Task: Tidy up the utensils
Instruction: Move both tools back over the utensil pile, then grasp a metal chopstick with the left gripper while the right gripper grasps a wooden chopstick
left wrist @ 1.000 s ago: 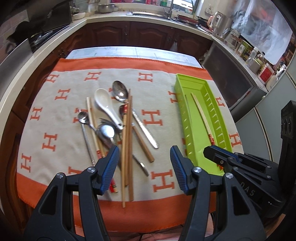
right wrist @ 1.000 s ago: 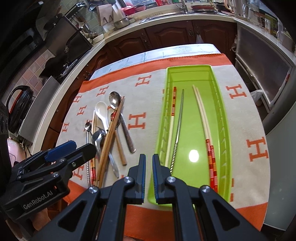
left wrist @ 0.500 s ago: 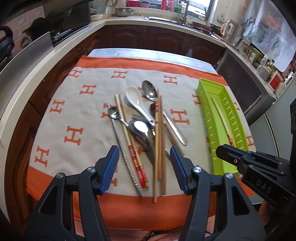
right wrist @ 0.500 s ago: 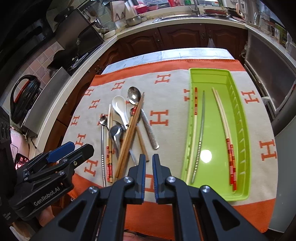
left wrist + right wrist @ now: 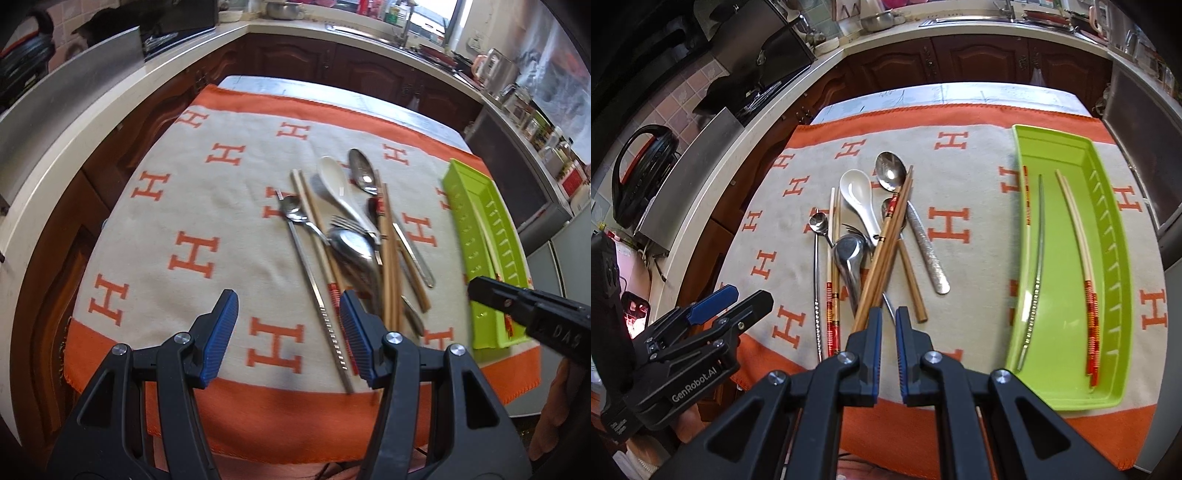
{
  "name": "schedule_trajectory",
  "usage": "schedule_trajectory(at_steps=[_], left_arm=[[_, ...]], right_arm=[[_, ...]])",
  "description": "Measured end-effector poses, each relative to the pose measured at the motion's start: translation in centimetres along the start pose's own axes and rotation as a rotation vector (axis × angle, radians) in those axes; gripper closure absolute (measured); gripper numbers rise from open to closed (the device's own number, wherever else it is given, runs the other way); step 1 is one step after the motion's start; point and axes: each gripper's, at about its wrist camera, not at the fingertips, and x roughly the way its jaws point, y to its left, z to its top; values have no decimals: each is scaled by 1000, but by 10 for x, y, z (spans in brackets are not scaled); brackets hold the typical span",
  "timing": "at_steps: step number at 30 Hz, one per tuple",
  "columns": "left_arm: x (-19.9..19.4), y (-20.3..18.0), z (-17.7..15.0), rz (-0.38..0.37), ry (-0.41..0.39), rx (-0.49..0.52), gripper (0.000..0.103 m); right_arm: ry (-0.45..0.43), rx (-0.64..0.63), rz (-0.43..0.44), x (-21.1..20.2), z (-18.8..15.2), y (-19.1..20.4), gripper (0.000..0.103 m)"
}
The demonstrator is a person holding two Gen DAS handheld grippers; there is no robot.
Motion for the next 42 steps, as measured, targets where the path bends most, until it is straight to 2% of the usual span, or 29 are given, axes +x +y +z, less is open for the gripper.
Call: schedule_trajectory(at_steps=[7,10,16,22,28,33,34,36,37,42], left_arm=[[26,16,6,-39,58,-24,49],[40,17,10,-78,99,-34,49],[75,12,22,-123,196,-63,62],[98,-9,24,-68,252,-11,66],[105,-37,18,58,225,120,66],[106,-40,18,59,218,144,66],[104,-38,18,61,217,150,70],[103,-37,17,61,218,158,90],[101,-36,17,62,224,159,97],[98,-16,19,51,252,121,99]], right_arm=[[42,41,51,20,19,-3,95],[71,52,69,32,24,-5,95],[121,62,100,54,28,-2,95],[136,69,109,64,30,-5,95],[138,82,117,69,31,-15,95],[146,85,130,74,29,-19,95],[149,87,133,75,29,-20,95],[161,99,145,78,27,-22,95],[169,110,157,80,27,-24,95],[199,154,217,89,29,-28,94]])
